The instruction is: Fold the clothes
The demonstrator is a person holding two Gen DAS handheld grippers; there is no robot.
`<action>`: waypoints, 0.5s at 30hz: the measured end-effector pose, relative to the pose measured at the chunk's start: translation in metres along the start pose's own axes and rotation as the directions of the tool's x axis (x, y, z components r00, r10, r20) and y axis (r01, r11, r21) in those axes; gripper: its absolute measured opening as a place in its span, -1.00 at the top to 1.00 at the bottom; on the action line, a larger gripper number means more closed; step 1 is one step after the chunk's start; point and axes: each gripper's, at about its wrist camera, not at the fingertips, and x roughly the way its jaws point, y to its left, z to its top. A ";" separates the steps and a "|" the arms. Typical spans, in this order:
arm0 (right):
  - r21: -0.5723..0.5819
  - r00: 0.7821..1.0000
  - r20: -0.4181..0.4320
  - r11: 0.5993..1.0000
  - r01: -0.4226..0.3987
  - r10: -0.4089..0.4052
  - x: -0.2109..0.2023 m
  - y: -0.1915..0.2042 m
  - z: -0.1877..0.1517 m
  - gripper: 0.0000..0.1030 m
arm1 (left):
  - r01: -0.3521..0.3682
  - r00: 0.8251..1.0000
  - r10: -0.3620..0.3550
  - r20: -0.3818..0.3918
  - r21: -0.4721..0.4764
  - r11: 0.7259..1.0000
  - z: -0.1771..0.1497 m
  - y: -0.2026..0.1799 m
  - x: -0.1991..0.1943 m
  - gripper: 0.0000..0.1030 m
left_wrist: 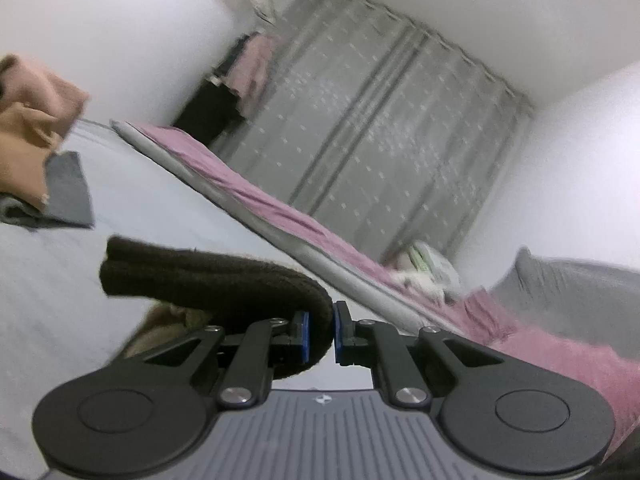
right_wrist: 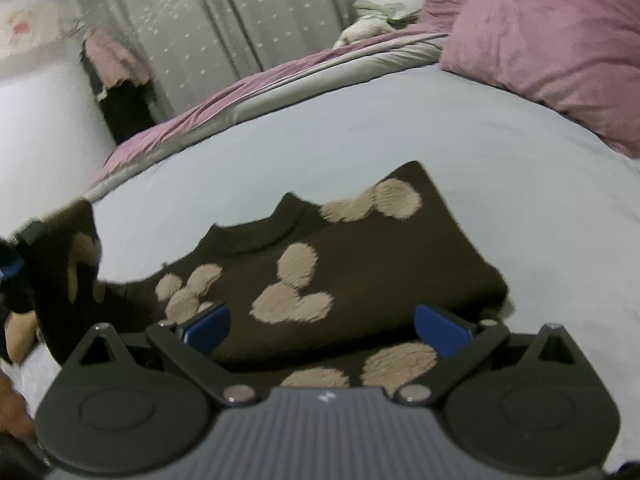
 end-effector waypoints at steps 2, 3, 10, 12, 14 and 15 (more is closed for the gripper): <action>0.055 1.000 -0.007 0.998 -0.011 0.011 0.000 -0.010 0.003 -0.99 | 0.029 0.998 -0.028 -0.047 0.037 0.999 -0.013 -0.013 0.006 0.82; 0.083 1.000 -0.013 0.996 -0.019 0.020 0.001 -0.014 0.004 -0.99 | 0.047 0.996 -0.042 -0.083 0.059 0.997 -0.021 -0.018 0.010 0.82; 0.176 0.998 -0.038 0.983 -0.044 0.052 0.005 -0.033 0.007 -0.99 | 0.141 0.939 -0.081 -0.335 0.159 0.977 -0.071 -0.034 0.038 0.81; 0.162 0.998 -0.039 0.986 -0.039 0.046 0.005 -0.033 0.008 -0.99 | 0.156 0.918 -0.074 -0.390 0.185 0.970 -0.082 -0.035 0.044 0.81; 0.153 0.998 -0.041 0.987 -0.038 0.045 0.005 -0.032 0.007 -0.99 | 0.171 0.895 -0.064 -0.442 0.207 0.963 -0.093 -0.037 0.047 0.80; 0.152 0.998 -0.043 0.988 -0.039 0.046 0.005 -0.033 0.007 -0.99 | 0.179 0.882 -0.058 -0.468 0.217 0.960 -0.098 -0.038 0.048 0.80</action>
